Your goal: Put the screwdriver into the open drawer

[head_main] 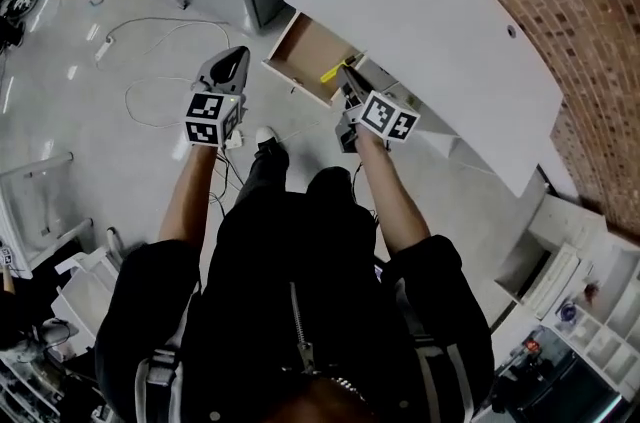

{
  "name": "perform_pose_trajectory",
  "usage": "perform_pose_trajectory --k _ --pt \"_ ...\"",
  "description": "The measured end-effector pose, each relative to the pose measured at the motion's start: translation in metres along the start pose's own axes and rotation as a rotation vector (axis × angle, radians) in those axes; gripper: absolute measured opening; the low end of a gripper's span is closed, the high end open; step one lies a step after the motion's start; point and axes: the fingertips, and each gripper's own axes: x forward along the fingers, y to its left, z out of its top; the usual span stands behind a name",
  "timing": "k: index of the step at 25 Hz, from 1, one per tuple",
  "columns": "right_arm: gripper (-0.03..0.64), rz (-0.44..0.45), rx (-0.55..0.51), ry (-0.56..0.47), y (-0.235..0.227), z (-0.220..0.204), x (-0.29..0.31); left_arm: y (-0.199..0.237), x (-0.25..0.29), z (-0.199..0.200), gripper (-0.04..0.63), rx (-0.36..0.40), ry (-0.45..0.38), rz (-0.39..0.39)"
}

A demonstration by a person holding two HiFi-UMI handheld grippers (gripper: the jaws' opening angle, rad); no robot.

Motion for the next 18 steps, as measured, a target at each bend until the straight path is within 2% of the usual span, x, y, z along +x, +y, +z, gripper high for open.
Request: perform_pose_trajectory --k 3,7,18 --pt "0.071 -0.049 0.032 0.028 -0.012 -0.015 0.023 0.014 0.024 -0.009 0.028 0.000 0.032 -0.046" --pt "0.071 -0.088 0.072 0.054 -0.028 -0.028 0.048 0.030 0.047 -0.027 0.028 -0.022 0.075 -0.068" --pt "0.071 -0.165 0.117 0.204 -0.093 -0.071 0.101 0.047 0.082 -0.083 0.028 -0.089 0.164 -0.033"
